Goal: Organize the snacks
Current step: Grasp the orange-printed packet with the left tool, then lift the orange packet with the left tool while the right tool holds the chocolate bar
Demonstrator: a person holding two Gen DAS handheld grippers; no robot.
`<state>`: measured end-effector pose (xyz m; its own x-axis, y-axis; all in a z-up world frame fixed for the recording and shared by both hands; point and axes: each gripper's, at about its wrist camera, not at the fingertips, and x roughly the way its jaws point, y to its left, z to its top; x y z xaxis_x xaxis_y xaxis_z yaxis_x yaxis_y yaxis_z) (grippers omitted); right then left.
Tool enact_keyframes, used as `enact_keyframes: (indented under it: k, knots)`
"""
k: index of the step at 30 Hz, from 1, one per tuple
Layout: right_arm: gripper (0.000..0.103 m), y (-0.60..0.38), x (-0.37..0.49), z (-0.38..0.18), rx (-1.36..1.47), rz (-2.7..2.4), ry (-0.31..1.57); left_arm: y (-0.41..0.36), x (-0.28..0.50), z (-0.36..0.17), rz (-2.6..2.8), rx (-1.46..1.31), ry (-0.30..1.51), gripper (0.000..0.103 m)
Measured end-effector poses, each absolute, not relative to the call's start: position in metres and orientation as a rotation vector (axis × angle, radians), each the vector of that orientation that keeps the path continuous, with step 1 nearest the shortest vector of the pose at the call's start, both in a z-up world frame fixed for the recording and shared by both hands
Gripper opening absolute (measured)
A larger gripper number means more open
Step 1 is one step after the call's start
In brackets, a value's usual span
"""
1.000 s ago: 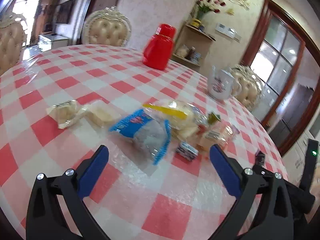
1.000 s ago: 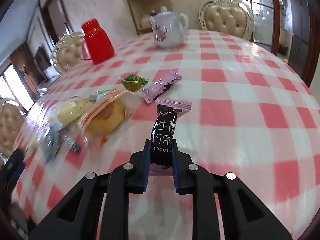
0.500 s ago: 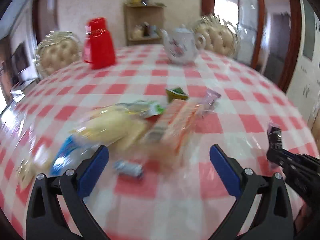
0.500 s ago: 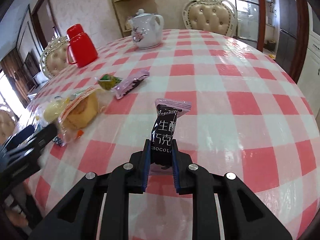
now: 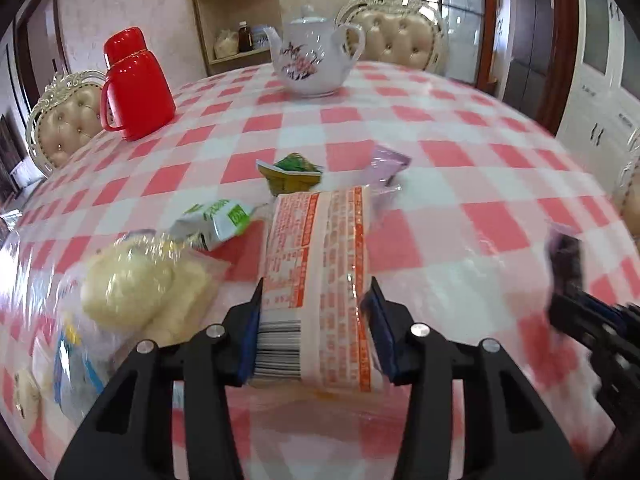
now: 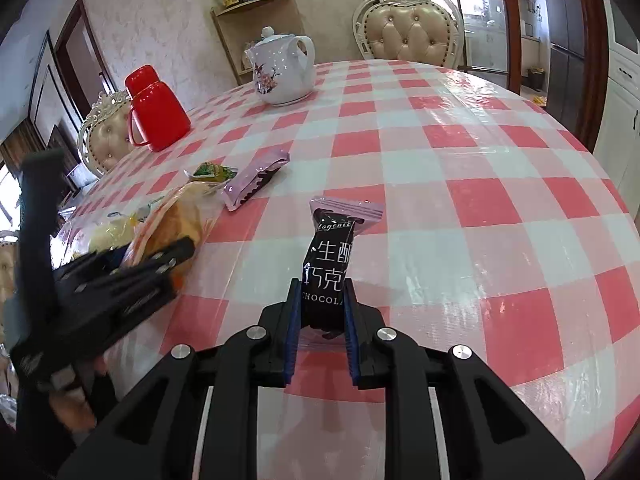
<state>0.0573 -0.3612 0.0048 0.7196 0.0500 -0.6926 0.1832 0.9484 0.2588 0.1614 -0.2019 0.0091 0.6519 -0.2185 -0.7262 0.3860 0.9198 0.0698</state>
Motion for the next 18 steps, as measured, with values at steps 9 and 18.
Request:
enact_keyframes:
  k: [9, 18]
  knots:
    - [0.02, -0.363, 0.054, 0.006, 0.352, -0.056, 0.744, -0.17, 0.102, 0.014, -0.338, 0.12, 0.793, 0.047]
    - [0.02, -0.34, 0.018, 0.012, 0.439, 0.07, 0.694, -0.108, 0.063, 0.028, -0.283, -0.1, 0.763, 0.047]
